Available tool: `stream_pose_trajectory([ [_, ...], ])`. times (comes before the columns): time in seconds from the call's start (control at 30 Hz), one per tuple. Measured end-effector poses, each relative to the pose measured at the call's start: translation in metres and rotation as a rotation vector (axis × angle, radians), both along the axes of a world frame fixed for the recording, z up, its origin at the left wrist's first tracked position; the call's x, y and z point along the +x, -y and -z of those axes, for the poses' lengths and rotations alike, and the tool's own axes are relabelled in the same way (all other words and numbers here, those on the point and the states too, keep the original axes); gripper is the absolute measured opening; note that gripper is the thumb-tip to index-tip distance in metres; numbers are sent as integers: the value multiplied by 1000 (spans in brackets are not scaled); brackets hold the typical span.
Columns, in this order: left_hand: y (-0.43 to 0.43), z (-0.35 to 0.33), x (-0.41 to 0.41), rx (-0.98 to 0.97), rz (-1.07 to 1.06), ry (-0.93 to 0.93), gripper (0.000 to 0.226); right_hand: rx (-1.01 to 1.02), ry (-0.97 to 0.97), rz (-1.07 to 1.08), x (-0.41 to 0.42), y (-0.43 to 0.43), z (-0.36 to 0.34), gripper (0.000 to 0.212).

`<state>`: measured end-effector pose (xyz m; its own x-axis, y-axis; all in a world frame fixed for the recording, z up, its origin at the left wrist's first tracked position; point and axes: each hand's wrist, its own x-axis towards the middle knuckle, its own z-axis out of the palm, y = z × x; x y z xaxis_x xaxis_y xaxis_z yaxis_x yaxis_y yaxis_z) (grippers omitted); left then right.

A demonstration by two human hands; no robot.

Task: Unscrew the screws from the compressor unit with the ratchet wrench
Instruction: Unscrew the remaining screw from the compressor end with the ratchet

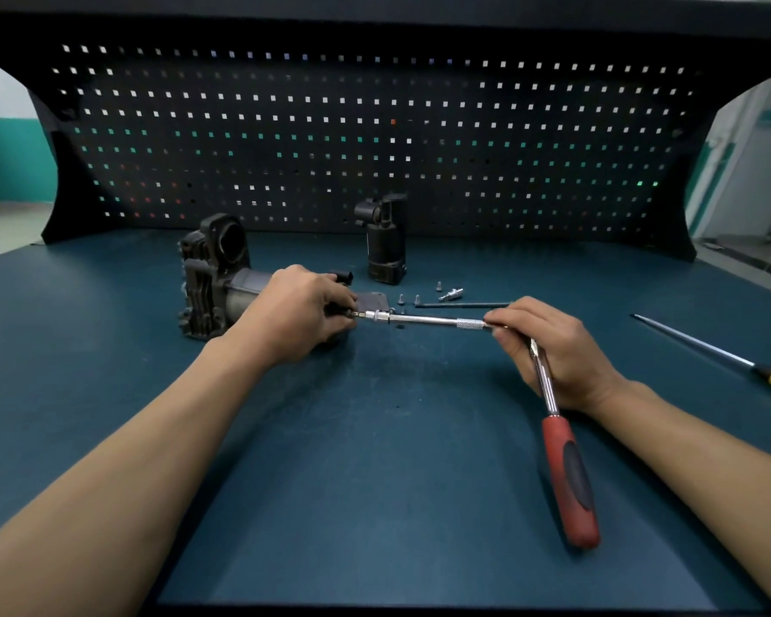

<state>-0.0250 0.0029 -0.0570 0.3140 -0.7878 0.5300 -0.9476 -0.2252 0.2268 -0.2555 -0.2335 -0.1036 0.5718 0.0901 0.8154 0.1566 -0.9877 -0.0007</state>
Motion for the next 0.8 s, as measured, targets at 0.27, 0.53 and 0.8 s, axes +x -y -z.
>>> stream_pose_trajectory([
  [0.27,6,3,-6,4,-101,41,15,222,-18,135,-3,13,20,16],
  [0.53,14,9,-15,29,-130,134,43,388,-106,136,2,26,24,13],
  [0.8,5,2,-5,58,-23,58,15,428,-120,138,1,23,20,17],
])
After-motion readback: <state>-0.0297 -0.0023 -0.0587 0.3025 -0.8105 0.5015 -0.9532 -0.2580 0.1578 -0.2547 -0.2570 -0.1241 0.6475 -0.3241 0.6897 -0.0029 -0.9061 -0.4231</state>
